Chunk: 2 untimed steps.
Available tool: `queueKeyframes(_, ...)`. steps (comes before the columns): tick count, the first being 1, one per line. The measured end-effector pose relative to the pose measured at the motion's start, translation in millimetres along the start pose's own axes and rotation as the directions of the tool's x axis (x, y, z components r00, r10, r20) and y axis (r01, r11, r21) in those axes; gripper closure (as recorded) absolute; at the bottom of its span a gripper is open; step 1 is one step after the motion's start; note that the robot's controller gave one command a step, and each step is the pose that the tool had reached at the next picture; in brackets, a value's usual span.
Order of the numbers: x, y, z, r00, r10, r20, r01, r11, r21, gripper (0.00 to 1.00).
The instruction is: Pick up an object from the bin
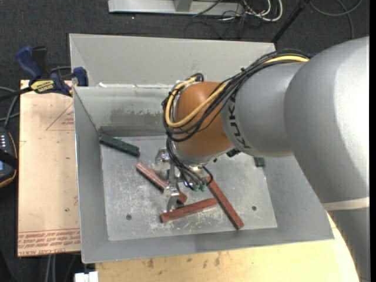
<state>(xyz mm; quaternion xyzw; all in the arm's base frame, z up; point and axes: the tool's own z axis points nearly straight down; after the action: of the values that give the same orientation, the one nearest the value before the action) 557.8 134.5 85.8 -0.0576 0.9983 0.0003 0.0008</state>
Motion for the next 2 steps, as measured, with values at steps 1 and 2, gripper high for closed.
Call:
queueKeyframes(1, -23.6, -8.3, 6.4, 0.97, 0.241, 0.013, -0.241, 0.97, -0.014, 1.0)
queueKeyframes(2, -23.6, -8.5, 6.4, 0.97, 0.243, 0.014, -0.242, 0.97, -0.015, 1.0)
